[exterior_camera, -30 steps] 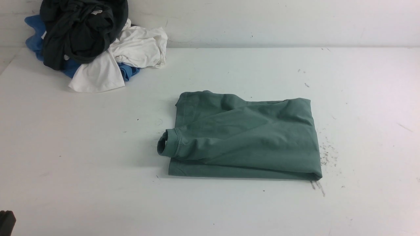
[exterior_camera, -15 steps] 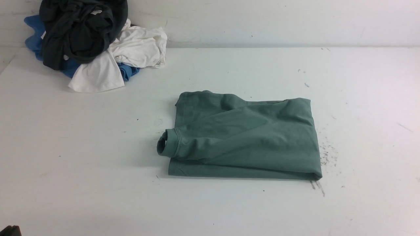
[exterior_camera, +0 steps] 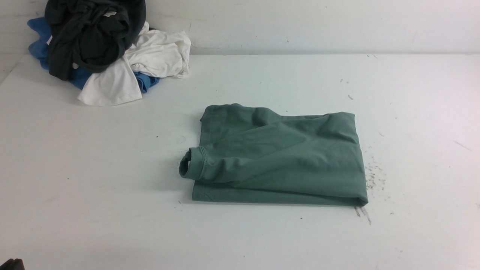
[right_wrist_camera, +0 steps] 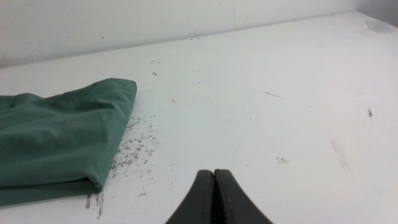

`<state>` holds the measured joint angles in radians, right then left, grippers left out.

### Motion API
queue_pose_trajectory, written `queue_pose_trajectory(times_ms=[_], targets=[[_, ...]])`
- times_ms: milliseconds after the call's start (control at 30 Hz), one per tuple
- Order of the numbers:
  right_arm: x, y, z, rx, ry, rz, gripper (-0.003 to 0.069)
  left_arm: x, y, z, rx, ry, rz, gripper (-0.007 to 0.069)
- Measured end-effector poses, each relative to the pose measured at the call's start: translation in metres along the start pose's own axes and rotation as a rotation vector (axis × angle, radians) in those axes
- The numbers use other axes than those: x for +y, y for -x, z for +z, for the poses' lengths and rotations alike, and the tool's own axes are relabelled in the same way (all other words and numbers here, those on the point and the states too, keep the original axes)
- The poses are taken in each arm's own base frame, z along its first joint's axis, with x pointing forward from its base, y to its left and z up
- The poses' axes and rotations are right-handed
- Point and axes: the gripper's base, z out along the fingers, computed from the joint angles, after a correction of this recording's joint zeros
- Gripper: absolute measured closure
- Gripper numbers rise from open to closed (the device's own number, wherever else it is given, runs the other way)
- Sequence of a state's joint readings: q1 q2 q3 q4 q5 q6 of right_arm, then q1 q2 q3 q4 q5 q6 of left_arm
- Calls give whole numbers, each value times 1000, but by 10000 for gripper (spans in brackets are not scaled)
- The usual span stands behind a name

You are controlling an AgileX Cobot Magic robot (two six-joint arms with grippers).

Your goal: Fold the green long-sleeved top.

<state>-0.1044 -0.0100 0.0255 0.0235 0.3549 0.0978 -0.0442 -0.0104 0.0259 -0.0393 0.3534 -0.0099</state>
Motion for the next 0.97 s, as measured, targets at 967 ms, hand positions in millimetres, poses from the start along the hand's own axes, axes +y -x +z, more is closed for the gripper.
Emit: queue_pose_trajectory(times_ms=[967], targets=[[0,0,0,0,0,12,673,0,0,0,0,0,0,631]])
